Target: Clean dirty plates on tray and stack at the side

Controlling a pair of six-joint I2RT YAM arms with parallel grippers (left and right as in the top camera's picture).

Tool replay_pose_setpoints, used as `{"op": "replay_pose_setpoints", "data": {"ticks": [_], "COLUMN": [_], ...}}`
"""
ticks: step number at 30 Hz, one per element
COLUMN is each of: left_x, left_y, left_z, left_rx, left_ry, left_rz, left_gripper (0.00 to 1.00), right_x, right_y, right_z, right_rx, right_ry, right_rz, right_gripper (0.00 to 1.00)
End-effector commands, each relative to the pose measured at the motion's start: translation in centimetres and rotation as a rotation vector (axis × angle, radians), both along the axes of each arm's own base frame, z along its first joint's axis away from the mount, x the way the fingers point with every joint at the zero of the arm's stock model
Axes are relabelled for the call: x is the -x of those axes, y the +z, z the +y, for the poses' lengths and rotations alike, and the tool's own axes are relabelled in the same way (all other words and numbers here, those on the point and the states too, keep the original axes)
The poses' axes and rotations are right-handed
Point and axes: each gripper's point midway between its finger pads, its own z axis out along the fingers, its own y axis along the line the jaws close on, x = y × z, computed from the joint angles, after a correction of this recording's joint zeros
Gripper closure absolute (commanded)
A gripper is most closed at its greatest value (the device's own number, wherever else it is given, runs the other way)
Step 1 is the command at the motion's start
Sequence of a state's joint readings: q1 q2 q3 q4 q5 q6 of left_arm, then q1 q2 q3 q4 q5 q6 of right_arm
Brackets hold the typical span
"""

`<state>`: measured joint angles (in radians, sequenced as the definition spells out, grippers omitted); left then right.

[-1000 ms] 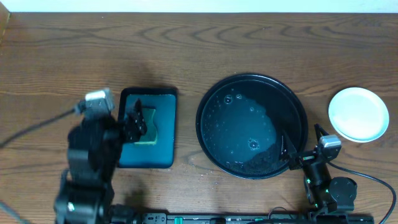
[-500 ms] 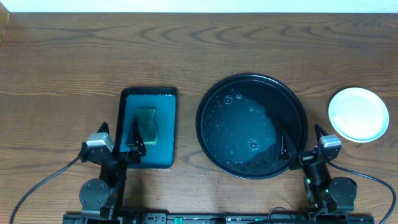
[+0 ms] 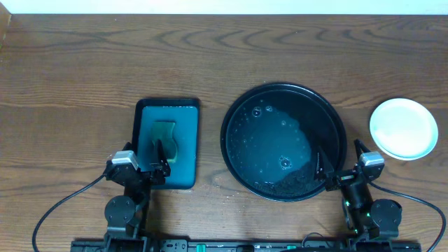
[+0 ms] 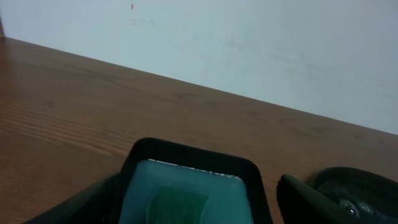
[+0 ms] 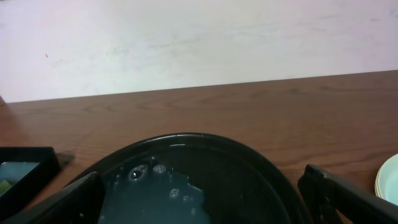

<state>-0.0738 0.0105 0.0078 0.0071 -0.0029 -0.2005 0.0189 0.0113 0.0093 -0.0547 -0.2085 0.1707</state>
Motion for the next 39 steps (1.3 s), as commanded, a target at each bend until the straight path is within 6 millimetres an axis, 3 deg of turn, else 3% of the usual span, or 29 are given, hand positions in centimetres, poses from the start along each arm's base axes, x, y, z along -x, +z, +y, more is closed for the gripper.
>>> {"op": "replay_pose_setpoints", "data": {"ticks": [1,11,17,39], "left_x": [0.0,0.0,0.2,0.2], "left_y": [-0.3,-0.4,-2.0,-2.1], "left_z": [0.3,0.3,0.3,0.3], "left_rx": [-0.021,-0.022,-0.027,-0.027], "left_ry": [0.011,0.011,0.011,0.010], "left_rz": [0.009,0.013,0.077,0.082], "left_gripper": [0.20,0.21,0.21,0.21], "right_x": [0.0,0.0,0.0,0.0], "right_y": [0.0,0.0,0.0,0.0], "right_z": [0.1,0.1,0.1,0.1], "right_rx": [0.011,0.011,0.011,0.011], "right_ry": [0.003,0.003,0.003,0.003], "right_rz": [-0.006,-0.006,-0.005,-0.005], "right_gripper": [0.01,0.01,0.01,0.01]}}
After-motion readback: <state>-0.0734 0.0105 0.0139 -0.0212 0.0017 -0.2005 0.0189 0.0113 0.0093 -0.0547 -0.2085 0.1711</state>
